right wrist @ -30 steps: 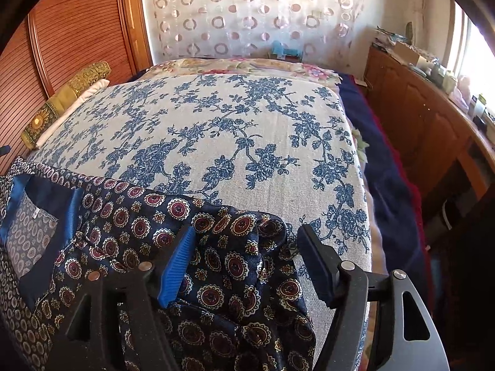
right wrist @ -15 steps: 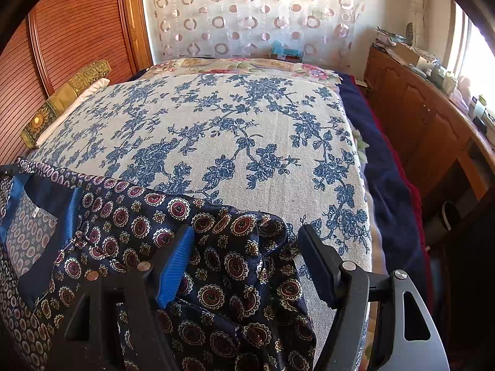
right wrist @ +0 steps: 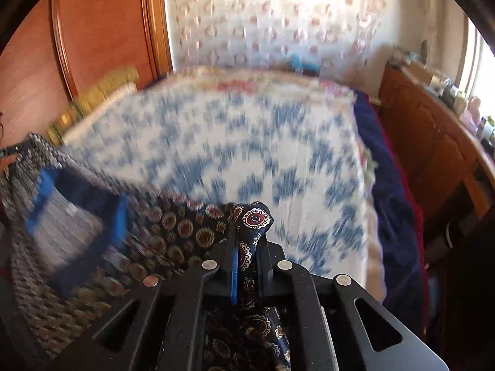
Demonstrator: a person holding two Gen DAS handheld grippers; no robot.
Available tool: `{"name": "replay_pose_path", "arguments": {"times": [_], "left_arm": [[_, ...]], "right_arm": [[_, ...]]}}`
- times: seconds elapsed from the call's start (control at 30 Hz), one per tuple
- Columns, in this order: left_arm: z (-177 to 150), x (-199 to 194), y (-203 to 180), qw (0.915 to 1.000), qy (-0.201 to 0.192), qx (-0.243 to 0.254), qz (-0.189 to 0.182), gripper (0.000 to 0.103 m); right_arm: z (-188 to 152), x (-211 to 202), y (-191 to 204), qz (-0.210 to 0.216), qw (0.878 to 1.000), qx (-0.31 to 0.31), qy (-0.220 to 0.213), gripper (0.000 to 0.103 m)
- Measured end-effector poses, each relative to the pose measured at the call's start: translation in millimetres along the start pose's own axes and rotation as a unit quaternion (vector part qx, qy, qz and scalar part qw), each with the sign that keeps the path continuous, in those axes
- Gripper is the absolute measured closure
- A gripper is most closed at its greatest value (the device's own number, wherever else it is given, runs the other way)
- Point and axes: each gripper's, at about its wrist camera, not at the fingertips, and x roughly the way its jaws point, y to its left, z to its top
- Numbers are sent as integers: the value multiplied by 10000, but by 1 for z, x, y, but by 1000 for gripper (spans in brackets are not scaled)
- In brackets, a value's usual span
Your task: Fold small clothes
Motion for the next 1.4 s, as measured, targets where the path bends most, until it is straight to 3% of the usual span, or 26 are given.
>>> {"name": "replay_pose_path", "arguments": {"times": [0.13,0.33,0.47,0.63,0.7,0.73,0.77,0.8,0.83,0.87,0.93,0.97,1.0,1.17,1.23,1.4], "left_arm": [[35,-47,-22,9959,-885,117,157,99],[109,-60,-31,9879,-1467,354,360,99],[150,-27,-30,9854,-1475,498,683,99],[170,46,-14,9849,-1208,524,1126,99],[167,70,-12,9840,-1017,706,1282,99],[165,82,-10,9853,-799,733,1318,95],[163,91,-6,9863,-613,726,1352,86],[158,98,-1,9873,-448,689,1360,80],[155,100,1,9880,-397,670,1336,68],[149,101,6,9892,-372,641,1264,57],[139,99,10,9911,-302,591,1151,46],[133,100,13,9924,-200,543,1085,35],[127,99,15,9935,-147,491,1015,32],[96,98,-6,9935,29,592,971,28],[79,95,-23,9936,90,688,889,28],[43,97,-52,9945,264,813,600,28]], "right_arm": [[32,-57,5,-178,9967,-138,-778,95],[102,-108,0,-534,9869,-447,-1455,95],[147,-87,-14,-824,9853,-441,-1433,95],[176,-2,-27,-1082,9885,-230,-1033,95],[180,34,-28,-1188,9890,-198,-855,93],[180,52,-28,-1182,9906,-151,-675,83],[183,69,-25,-1264,9911,-110,-404,68],[185,79,-18,-1374,9903,-81,-194,62],[180,93,-20,-1507,9886,-21,5,58],[176,99,-20,-1544,9880,62,20,58],[165,107,-18,-1418,9897,171,113,57],[162,109,-15,-1302,9912,233,-40,55],[156,110,-15,-1233,9921,231,-18,54],[134,107,-21,-867,9959,230,-72,53],[116,95,-22,-692,9971,297,-121,47],[76,63,-61,-707,9956,617,-78,42]]}}
